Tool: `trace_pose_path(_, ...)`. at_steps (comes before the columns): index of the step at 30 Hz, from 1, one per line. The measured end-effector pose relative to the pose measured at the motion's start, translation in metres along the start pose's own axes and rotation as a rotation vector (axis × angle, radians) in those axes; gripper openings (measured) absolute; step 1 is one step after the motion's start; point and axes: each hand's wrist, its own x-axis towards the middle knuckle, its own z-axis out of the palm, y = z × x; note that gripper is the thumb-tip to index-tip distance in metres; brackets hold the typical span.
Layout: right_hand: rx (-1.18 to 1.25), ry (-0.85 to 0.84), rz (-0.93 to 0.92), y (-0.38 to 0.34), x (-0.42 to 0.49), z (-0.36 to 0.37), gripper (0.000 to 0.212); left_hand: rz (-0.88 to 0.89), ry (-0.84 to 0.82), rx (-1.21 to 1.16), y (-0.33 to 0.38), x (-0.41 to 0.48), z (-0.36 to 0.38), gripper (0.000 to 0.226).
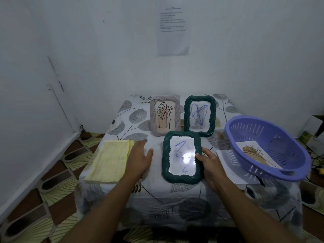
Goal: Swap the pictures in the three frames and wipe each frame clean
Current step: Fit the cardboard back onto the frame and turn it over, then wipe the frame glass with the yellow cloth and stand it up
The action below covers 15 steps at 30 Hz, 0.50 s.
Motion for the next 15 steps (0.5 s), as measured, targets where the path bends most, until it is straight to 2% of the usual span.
trace_pose_path(2, 0.008, -0.004, -0.002, 0.002, 0.002, 0.001, 0.026, -0.007, 0.057, 0.339, -0.031, 0.014, -0.016, 0.055)
trace_pose_path(4, -0.003, -0.002, 0.0, 0.003, 0.002, 0.003, 0.026, -0.09, 0.023, 0.552, -0.057, 0.022, -0.026, 0.063)
trace_pose_path(6, -0.007, 0.002, 0.0, 0.003, 0.002, 0.004, 0.025, -0.117, 0.007, 0.603, -0.071, 0.024, -0.026, 0.05)
trace_pose_path(8, 0.008, -0.003, 0.001, 0.004, 0.001, 0.001, 0.024, -0.035, 0.058, 0.614, -0.069, 0.02, -0.023, 0.024)
trace_pose_path(10, 0.025, -0.011, 0.0, 0.004, 0.0, 0.0, 0.023, -0.006, 0.159, 0.485, -0.053, 0.014, -0.024, 0.011)
trace_pose_path(12, 0.028, -0.016, 0.004, 0.003, 0.0, 0.0, 0.022, -0.007, 0.218, 0.194, -0.026, 0.006, -0.021, 0.01)
trace_pose_path(14, 0.034, -0.023, 0.013, 0.003, 0.0, 0.003, 0.02, 0.068, 0.163, -0.041, 0.01, -0.006, -0.013, 0.014)
trace_pose_path(15, 0.036, -0.027, 0.013, 0.002, -0.001, 0.005, 0.019, 0.152, 0.087, -0.076, 0.023, -0.011, -0.005, 0.019)
